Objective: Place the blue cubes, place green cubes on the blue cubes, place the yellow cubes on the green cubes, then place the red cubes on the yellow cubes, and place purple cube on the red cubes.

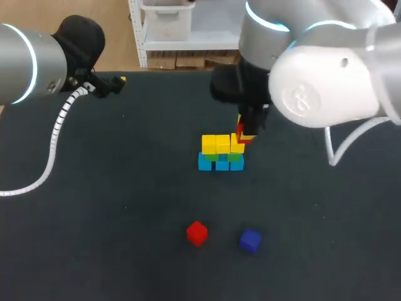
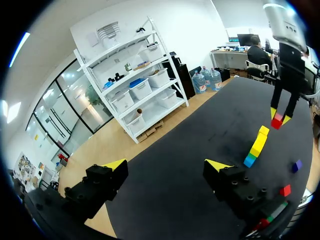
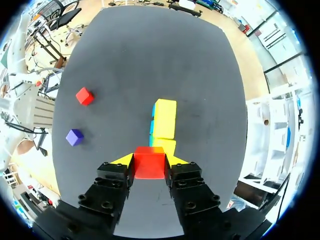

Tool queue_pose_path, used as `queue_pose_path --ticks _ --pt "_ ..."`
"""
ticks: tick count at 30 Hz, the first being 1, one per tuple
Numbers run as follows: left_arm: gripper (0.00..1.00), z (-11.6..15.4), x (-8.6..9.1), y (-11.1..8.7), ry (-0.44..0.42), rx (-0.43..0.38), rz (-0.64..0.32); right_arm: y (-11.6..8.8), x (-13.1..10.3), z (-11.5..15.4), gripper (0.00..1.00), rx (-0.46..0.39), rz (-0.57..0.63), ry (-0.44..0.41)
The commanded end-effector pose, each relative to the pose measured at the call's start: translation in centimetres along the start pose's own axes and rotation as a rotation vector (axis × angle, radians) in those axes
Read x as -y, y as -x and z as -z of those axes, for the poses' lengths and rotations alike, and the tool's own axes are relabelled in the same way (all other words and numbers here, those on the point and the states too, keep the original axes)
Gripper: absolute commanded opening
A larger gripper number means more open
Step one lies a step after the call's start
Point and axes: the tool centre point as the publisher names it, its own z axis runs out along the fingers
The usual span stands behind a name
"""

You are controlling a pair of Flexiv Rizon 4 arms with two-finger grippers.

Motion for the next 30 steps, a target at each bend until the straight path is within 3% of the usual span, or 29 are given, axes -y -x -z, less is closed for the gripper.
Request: queue_pose_path --ticks 1,30 --pt "1.0 -0.1 -0.1 0.0 -0.005 0.001 -0.001 0.9 1.4 -0.5 0.0 -0.013 0.001 0.036" --pt "1.0 -0.1 -0.1 0.0 -0.005 0.001 -0.001 1.7 2.6 -2.7 0.0 -0.049 -0.013 0.073"
